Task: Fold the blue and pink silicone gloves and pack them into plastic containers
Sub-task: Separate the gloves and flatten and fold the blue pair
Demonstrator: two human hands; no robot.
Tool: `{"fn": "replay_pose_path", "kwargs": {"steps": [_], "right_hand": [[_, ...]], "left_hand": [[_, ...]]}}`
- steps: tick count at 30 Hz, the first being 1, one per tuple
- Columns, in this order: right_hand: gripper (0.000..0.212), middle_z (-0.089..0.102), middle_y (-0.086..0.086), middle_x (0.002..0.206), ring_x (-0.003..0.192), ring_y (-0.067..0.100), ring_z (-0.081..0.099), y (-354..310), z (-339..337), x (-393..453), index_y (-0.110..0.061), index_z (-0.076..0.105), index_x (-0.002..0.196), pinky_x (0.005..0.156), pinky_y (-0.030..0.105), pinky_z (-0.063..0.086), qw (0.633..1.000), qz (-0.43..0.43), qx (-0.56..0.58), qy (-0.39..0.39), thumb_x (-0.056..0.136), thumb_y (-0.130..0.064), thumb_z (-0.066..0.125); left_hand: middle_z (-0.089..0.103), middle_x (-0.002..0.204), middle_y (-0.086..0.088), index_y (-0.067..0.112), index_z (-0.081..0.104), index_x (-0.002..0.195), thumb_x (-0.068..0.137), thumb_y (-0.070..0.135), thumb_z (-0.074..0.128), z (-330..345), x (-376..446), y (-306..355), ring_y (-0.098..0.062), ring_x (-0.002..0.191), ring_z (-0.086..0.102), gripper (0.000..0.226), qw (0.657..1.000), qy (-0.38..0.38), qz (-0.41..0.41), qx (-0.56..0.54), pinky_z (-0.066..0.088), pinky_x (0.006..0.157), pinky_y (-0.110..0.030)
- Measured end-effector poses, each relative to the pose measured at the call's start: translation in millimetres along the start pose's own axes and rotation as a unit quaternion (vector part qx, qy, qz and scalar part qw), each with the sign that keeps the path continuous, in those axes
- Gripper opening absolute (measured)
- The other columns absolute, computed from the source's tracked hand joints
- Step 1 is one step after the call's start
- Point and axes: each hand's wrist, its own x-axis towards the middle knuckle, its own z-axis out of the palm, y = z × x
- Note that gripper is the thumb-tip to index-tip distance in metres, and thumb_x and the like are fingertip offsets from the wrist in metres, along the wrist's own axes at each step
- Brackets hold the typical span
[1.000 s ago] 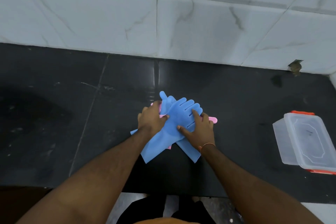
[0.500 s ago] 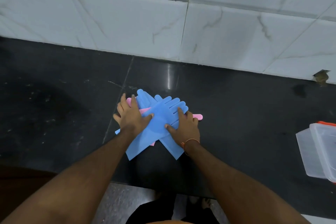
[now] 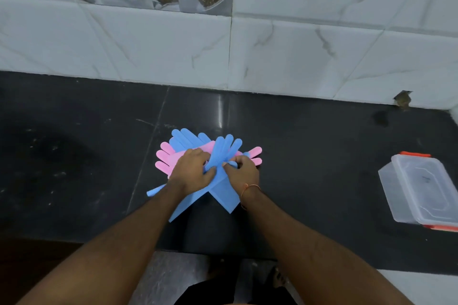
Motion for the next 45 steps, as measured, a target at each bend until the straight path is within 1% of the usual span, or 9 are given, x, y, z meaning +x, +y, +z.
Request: {"fn": "replay_pose_path", "kwargs": {"steps": [4,9,13,17,26,30,37,41,45], "right_hand": [[0.01,0.073,0.003,0.099,0.09,0.022,0.071,0.7,-38.1,-4.2,-0.019,0.068,0.095,0.07,0.035,0.065,0.992,-0.022,0.125,0.003,0.094,-0.024,0.076],[0.036,0.074,0.003,0.118,0.102,0.024,0.076,3.8,-103.3,-13.0,-0.031,0.061,0.122,0.076,0.045,0.068,0.961,0.012,0.277,0.016,0.092,-0.04,0.079],[0.06,0.079,-0.001,0.12,0.11,0.026,0.077,27.0,-162.3,-19.7,-0.027,0.071,0.126,0.096,0.053,0.061,0.964,0.073,0.232,-0.104,0.079,-0.06,0.086],[0.052,0.078,0.004,0.124,0.114,0.028,0.075,63.6,-210.4,-27.6,-0.022,0.073,0.128,0.097,0.053,0.06,0.951,0.116,0.199,-0.208,0.084,-0.043,0.087],[0.024,0.079,0.008,0.108,0.095,0.025,0.078,118.1,-263.4,-29.5,-0.012,0.072,0.111,0.073,0.049,0.068,0.977,0.164,0.003,-0.139,0.093,-0.025,0.081],[0.019,0.077,0.005,0.101,0.088,0.022,0.076,138.3,-267.6,-29.3,-0.016,0.073,0.099,0.063,0.047,0.068,0.971,0.164,-0.1,-0.142,0.089,-0.029,0.082],[0.025,0.075,0.004,0.097,0.087,0.021,0.076,146.4,-275.9,-16.7,-0.019,0.063,0.088,0.064,0.049,0.067,0.969,0.108,-0.182,-0.125,0.082,-0.031,0.084],[0.05,0.07,0.004,0.109,0.094,0.025,0.074,142.0,-281.2,-11.5,-0.02,0.052,0.107,0.071,0.043,0.067,0.946,0.101,-0.266,-0.155,0.077,-0.039,0.087],[0.067,0.059,0.0,0.116,0.106,0.023,0.066,131.6,-278.4,-6.6,-0.023,0.045,0.121,0.085,0.036,0.059,0.928,0.02,-0.353,-0.119,0.074,-0.048,0.086]], "left_hand": [[0.074,0.082,0.003,0.015,0.073,0.1,0.091,0.034,0.059,-6.7,5.1,36.6,-0.007,0.076,0.068,0.025,0.948,-0.045,-0.066,-0.309,0.052,0.067,-0.021],[0.079,0.125,-0.018,0.02,0.07,0.133,0.09,0.018,0.065,8.1,22.8,102.1,-0.036,0.11,0.079,0.043,0.728,-0.104,-0.22,-0.641,0.064,0.089,-0.049],[0.074,0.132,-0.028,0.012,0.066,0.142,0.094,0.01,0.059,31.6,31.7,154.0,-0.046,0.113,0.075,0.048,0.646,-0.136,-0.242,-0.711,0.063,0.094,-0.058],[0.081,0.121,-0.017,0.016,0.065,0.141,0.1,0.003,0.055,57.1,40.5,195.0,-0.037,0.103,0.079,0.044,0.664,-0.111,-0.244,-0.698,0.065,0.09,-0.054],[0.082,0.121,-0.008,0.015,0.069,0.133,0.095,-0.017,0.05,112.0,45.2,218.5,-0.029,0.111,0.08,0.053,0.751,-0.119,-0.245,-0.601,0.067,0.086,-0.04],[0.084,0.118,0.001,0.021,0.071,0.128,0.1,-0.012,0.055,129.7,40.9,214.1,-0.021,0.108,0.082,0.046,0.759,-0.138,-0.265,-0.579,0.067,0.085,-0.036],[0.085,0.112,0.009,0.027,0.076,0.118,0.097,-0.012,0.061,138.7,46.2,214.4,-0.024,0.115,0.079,0.046,0.844,-0.072,-0.233,-0.478,0.064,0.087,-0.028],[0.056,0.161,0.0,0.01,0.042,0.165,0.102,-0.005,0.066,133.1,50.0,208.6,-0.023,0.147,0.057,0.069,0.878,-0.042,-0.219,-0.423,0.051,0.118,-0.04],[0.053,0.164,0.002,0.015,0.046,0.164,0.106,0.001,0.063,114.0,50.0,194.1,-0.014,0.143,0.056,0.062,0.895,0.035,-0.204,-0.395,0.046,0.12,-0.036]]}}
